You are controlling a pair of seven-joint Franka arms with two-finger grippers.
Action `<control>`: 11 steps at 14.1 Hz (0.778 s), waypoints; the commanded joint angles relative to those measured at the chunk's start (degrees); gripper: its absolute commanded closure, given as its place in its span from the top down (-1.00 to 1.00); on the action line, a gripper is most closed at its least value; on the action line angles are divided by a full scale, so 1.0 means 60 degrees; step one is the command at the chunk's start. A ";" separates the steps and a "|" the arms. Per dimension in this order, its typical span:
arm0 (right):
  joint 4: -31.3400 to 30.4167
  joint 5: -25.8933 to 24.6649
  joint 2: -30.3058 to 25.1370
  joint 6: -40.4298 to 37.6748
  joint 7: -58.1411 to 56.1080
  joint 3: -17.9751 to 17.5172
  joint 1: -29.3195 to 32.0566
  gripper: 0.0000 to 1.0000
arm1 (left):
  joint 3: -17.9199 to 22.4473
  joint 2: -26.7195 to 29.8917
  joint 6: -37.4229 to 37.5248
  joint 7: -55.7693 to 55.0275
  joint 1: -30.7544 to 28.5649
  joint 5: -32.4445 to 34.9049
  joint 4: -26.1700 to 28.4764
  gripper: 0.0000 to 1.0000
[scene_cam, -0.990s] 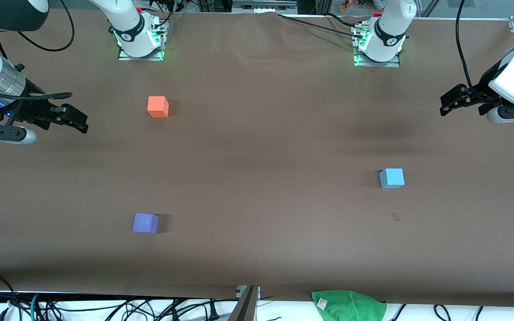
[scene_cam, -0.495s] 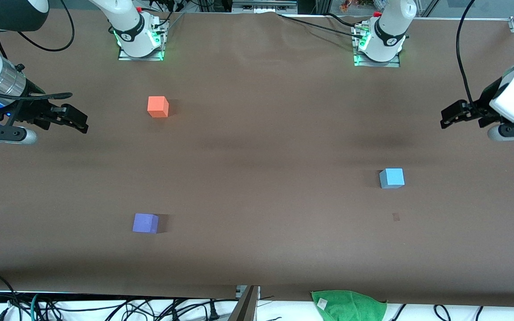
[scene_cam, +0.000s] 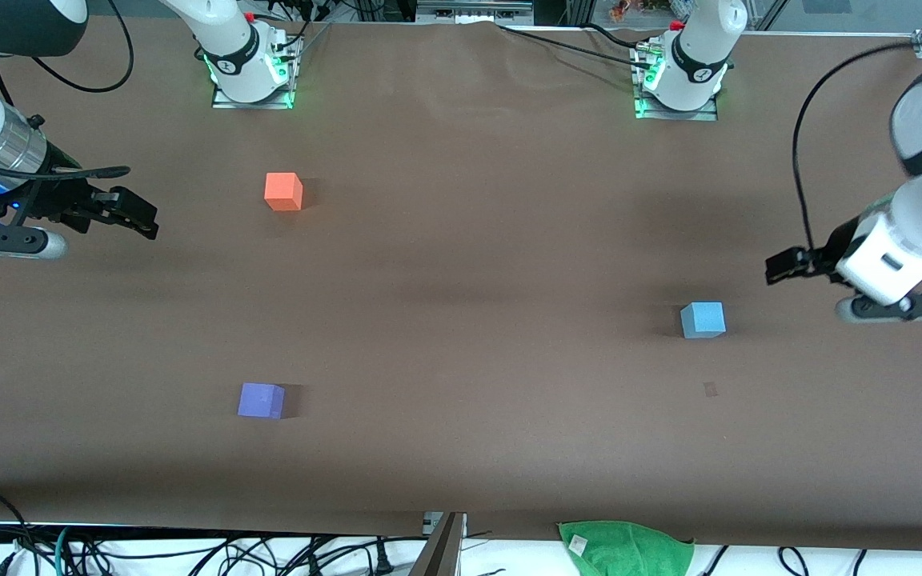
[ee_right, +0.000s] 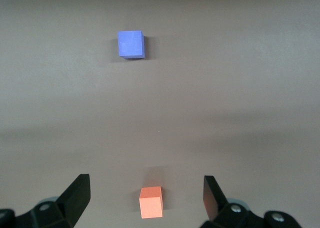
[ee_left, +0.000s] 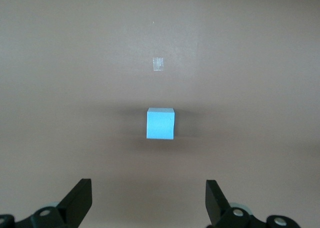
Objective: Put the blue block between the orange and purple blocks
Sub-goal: 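Lower the left gripper over the light blue cube and close on it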
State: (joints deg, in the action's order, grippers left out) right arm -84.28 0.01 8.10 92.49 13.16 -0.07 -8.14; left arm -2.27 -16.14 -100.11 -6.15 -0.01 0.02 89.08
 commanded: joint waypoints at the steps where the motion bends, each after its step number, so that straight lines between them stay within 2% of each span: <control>1: 0.0116 -0.0090 0.0041 -0.0092 -0.0070 -0.0018 -0.0006 1.00 | 0.0013 -0.0459 -0.0887 0.0233 -0.0056 0.0099 0.0456 1.00; 6: 0.0116 -0.0090 0.0041 -0.0107 -0.0070 -0.0018 -0.0006 1.00 | -0.0061 -0.0431 -0.4473 0.0233 0.0002 0.0128 0.2975 1.00; 9: 0.0116 -0.0090 0.0041 -0.0107 -0.0070 -0.0018 -0.0006 1.00 | -0.0061 -0.0445 -0.7008 0.0219 0.0046 0.0772 0.4571 1.00; 11: 0.0116 -0.0104 0.0041 -0.0107 -0.0070 -0.0018 0.0009 1.00 | -0.0061 -0.0620 -0.8153 0.0204 0.0046 0.0773 0.5218 1.00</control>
State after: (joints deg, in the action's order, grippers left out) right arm -84.28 0.01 8.12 92.47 13.16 -0.07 -8.14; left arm -2.56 -20.85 -143.26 -5.51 0.25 3.51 115.44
